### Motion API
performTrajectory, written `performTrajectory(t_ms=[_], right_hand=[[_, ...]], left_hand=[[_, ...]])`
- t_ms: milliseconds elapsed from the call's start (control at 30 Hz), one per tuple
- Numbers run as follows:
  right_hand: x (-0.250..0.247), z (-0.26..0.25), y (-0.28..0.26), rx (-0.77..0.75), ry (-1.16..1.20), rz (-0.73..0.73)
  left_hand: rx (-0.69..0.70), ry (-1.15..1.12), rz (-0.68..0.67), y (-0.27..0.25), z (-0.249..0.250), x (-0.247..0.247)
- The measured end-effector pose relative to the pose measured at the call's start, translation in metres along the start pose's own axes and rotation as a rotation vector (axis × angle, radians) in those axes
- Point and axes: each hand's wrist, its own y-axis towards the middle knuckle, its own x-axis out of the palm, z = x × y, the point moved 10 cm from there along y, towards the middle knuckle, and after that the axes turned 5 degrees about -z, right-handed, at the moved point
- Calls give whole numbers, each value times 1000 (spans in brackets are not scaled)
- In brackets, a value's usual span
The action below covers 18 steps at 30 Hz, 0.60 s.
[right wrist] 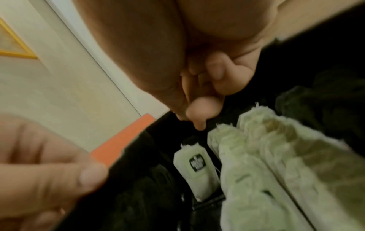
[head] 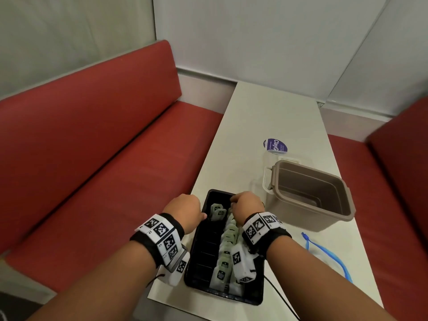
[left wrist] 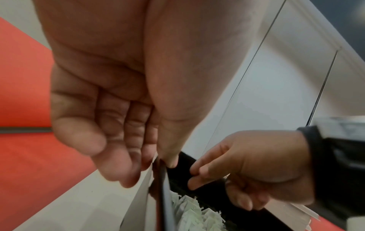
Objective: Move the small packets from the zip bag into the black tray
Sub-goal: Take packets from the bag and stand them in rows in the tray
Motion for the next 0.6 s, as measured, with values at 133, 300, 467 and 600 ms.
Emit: performTrajectory(t_ms=[133,300,467,600], right_hand=[[-36,14,-26,-100,159,28],[-87,66,-69,-166,356,162],[-105,149,-95,-74,188,196],[-94,215,-106,38,-2,143]], left_hand=[[-71,38,82,-8,8,-14],[38,25,206,-30,69,-44],[274,-189,148,-50,180,-29],[377,-134,78,-48,262,22]])
